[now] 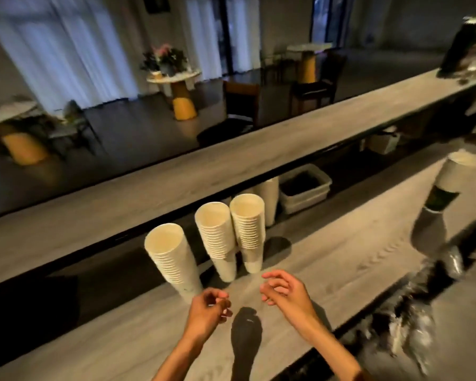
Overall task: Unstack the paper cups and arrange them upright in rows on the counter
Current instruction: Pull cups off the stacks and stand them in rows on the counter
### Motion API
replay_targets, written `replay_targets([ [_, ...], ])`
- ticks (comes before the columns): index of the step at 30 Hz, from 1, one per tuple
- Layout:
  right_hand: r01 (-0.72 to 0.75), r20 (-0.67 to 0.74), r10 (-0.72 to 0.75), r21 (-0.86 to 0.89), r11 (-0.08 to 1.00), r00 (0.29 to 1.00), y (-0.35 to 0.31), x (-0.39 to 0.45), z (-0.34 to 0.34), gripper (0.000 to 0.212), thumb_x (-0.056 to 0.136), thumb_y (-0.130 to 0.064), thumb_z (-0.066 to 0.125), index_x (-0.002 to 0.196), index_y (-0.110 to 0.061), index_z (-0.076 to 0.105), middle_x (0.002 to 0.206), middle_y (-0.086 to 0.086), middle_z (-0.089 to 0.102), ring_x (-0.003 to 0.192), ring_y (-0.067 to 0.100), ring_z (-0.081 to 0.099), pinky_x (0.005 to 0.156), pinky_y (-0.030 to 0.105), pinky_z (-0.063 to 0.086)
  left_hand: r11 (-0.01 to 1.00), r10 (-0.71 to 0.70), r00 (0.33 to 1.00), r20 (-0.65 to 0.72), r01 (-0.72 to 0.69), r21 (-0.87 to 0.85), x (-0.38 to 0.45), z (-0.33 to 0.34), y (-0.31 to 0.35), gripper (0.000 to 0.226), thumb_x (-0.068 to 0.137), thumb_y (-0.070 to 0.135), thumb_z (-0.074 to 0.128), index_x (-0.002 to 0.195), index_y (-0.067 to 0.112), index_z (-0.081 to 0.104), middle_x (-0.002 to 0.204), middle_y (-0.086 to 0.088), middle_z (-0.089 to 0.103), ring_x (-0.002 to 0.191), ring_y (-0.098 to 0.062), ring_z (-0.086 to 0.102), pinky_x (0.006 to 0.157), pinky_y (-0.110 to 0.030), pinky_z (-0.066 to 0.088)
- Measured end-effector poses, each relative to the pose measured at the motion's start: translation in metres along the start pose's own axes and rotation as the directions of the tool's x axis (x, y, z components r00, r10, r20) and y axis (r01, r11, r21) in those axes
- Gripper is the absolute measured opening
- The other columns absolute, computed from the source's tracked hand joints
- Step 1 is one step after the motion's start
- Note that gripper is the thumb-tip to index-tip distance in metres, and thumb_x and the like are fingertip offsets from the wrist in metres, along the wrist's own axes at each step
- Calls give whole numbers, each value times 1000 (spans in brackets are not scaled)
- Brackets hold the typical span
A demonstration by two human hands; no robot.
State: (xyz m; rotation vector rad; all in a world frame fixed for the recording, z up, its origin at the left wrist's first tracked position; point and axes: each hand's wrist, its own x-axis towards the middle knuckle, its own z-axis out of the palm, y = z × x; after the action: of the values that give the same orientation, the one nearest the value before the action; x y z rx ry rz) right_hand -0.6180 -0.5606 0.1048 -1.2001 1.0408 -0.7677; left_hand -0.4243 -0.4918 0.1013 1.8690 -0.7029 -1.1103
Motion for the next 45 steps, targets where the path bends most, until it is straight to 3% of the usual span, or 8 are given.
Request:
replay_targets([
  [6, -72, 28, 74, -81, 994, 997, -13, 26, 66, 23, 85, -8, 75, 105, -16, 67, 86, 11, 74, 78, 19, 72, 70, 26, 56, 983, -107, 968, -228, 138, 124, 38, -89, -21, 33, 74, 27, 90, 77, 11, 62, 71, -8, 65, 67, -22, 60, 71, -48, 58],
  [12, -130, 83, 146, -175, 976, 986, -12, 43, 90, 17, 88, -11, 72, 105, -12, 68, 93, 13, 74, 75, 14, 71, 65, 18, 55, 988, 123, 922, -367, -80, 128, 64, -95, -15, 123, 45, 33, 103, 147, 10, 38, 145, -14, 52, 132, -35, 52, 106, -50, 48],
  [22, -113, 263, 282, -515, 850, 923, -9, 90, 133, 15, 89, -21, 71, 102, -24, 66, 97, 1, 72, 75, 6, 67, 60, 17, 50, 949, 310, 858, -410, -302, 87, 90, -97, -12, 96, 38, 40, 96, 124, 18, 58, 111, 2, 72, 101, -14, 71, 83, -36, 62],
  [25, -36, 301, 255, -581, 813, 919, -7, 95, 158, 46, 67, -35, 86, 105, -33, 61, 97, -4, 69, 83, 9, 68, 76, 29, 60, 953, 280, 866, -415, -301, 15, 79, -129, -3, 71, 43, 20, 101, 104, 20, 66, 90, 6, 76, 86, -7, 74, 70, -25, 61],
  [29, 251, 455, 122, -673, 696, 882, -30, 87, 209, 91, 49, -58, 90, 125, -47, 42, 118, -21, 51, 100, 2, 57, 77, 17, 49, 944, 286, 894, -344, -324, -58, 46, -214, 16, 58, 50, 8, 101, 100, 11, 72, 92, 3, 79, 88, -10, 76, 68, -21, 58],
  [33, 423, 592, 63, -643, 638, 804, -68, 70, 271, 97, 55, -57, 89, 138, -42, 40, 122, -28, 47, 116, 0, 50, 98, 26, 47, 909, 375, 876, -304, -411, -63, 5, -295, 37, 56, 58, 12, 97, 108, 16, 72, 101, 10, 79, 96, -6, 74, 74, -18, 58],
  [38, 533, 670, -18, -573, 622, 742, -117, 32, 356, 88, 57, -56, 89, 132, -48, 44, 109, -32, 53, 102, -8, 54, 79, 15, 47, 863, 390, 829, -402, -481, -154, -44, -388, 42, 79, 48, 36, 98, 119, 18, 67, 109, 5, 78, 101, -9, 73, 77, -22, 59],
  [45, 698, 775, -196, -389, 601, 600, -161, -18, 506, 94, 56, -62, 87, 137, -50, 41, 119, -29, 57, 108, -4, 56, 86, 24, 54, 800, 400, 666, -629, -589, -114, -111, -527, 54, 72, 47, 36, 98, 110, 13, 72, 100, 3, 80, 92, -10, 76, 69, -19, 58],
])
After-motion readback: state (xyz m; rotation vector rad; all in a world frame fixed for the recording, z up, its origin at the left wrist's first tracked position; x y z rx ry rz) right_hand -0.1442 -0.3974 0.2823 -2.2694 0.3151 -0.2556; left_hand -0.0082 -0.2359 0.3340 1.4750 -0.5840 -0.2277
